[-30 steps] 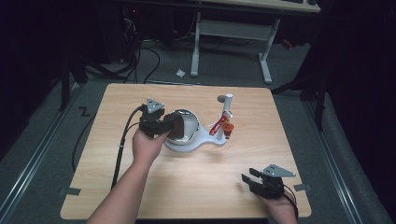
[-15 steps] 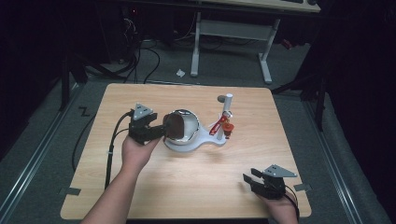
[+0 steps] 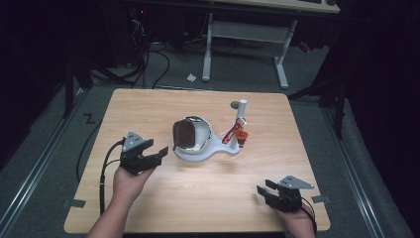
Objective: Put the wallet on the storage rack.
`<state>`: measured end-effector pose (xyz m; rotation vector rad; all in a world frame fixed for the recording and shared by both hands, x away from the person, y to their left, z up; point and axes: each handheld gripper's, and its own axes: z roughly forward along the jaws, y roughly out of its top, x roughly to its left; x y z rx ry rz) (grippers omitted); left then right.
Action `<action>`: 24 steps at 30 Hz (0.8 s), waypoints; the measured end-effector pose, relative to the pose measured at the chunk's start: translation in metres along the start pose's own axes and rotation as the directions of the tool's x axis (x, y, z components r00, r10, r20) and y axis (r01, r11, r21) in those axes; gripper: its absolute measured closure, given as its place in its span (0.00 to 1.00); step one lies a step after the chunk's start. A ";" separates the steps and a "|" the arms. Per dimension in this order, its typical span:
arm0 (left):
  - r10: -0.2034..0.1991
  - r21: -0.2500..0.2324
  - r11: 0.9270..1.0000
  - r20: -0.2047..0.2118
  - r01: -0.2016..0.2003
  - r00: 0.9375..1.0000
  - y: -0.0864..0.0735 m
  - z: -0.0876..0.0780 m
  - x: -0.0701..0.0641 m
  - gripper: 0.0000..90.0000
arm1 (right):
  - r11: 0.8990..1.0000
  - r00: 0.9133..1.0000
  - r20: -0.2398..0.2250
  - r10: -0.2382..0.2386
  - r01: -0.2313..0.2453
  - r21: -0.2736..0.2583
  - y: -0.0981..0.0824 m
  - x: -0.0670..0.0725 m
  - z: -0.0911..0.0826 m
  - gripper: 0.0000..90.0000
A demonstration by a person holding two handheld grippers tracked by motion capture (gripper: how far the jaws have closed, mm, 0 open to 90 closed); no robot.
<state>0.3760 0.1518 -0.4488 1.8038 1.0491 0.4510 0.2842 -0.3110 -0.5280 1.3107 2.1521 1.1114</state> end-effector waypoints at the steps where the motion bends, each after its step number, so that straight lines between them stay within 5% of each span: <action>1: -0.001 0.002 1.000 -0.001 0.001 1.000 -0.004 -0.001 0.001 0.39 | 1.000 1.000 0.000 0.000 0.000 0.000 0.000 0.000 0.000 0.59; 10: 0.006 0.093 0.996 0.008 -0.007 1.000 -0.044 0.004 0.008 0.40 | 1.000 1.000 -0.003 0.006 -0.006 0.007 0.001 0.000 0.002 0.58; 19: 0.050 0.215 0.975 0.020 -0.053 0.999 -0.079 0.004 0.006 0.40 | 1.000 1.000 0.011 0.006 -0.006 -0.002 0.001 0.000 0.002 0.58; 24: 0.055 0.171 0.984 0.025 -0.058 0.998 -0.102 -0.022 0.006 0.41 | 1.000 1.000 0.021 -0.013 0.013 -0.014 0.002 0.004 -0.002 0.58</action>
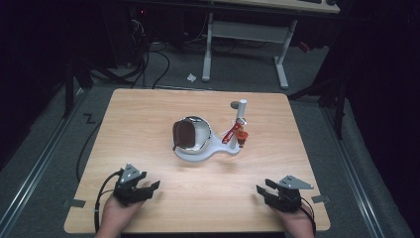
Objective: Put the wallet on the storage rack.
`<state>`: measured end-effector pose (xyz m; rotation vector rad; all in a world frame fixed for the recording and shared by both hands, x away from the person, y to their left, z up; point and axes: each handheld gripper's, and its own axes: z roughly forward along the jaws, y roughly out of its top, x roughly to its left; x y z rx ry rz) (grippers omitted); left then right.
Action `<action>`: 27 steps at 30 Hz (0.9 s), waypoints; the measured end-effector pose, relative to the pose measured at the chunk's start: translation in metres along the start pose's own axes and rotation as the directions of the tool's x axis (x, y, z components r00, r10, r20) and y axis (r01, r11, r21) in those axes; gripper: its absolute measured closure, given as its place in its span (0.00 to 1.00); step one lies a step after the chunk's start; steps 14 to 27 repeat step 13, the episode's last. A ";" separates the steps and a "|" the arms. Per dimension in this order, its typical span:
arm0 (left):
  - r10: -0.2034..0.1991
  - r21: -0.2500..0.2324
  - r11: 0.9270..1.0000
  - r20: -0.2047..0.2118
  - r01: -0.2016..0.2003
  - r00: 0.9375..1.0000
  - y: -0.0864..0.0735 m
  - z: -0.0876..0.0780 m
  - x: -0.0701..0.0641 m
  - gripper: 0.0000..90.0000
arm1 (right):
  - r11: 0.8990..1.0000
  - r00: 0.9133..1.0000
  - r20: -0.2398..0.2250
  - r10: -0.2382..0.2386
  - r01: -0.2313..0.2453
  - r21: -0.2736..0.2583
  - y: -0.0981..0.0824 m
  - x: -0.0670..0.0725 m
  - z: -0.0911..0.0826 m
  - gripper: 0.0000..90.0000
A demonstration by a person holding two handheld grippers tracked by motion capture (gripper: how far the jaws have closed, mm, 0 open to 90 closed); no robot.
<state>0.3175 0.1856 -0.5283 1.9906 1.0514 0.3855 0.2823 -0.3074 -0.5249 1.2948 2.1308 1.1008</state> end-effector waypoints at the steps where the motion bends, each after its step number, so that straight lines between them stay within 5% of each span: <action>1: 0.009 0.020 1.000 0.006 -0.009 1.000 -0.001 -0.003 0.000 0.40 | 1.000 1.000 0.019 -0.013 0.013 -0.003 0.001 0.002 -0.001 0.58; 2: 0.044 0.018 0.999 -0.007 -0.043 0.999 -0.002 -0.007 0.001 0.39 | 1.000 1.000 0.025 -0.017 0.017 -0.009 0.002 0.003 -0.002 0.58; 4: 0.043 0.023 0.999 -0.005 -0.043 0.999 -0.002 -0.007 0.003 0.40 | 1.000 0.999 0.031 -0.013 0.014 -0.013 0.003 0.003 -0.002 0.58; 13: -0.006 0.013 1.000 0.025 0.005 1.000 -0.004 -0.007 0.012 0.39 | 1.000 0.999 0.051 -0.008 0.007 0.011 0.004 0.006 0.005 0.56; 27: -0.006 0.013 1.000 0.025 0.005 1.000 -0.004 -0.007 0.012 0.39 | 1.000 0.999 0.051 -0.008 0.007 0.011 0.004 0.006 0.005 0.56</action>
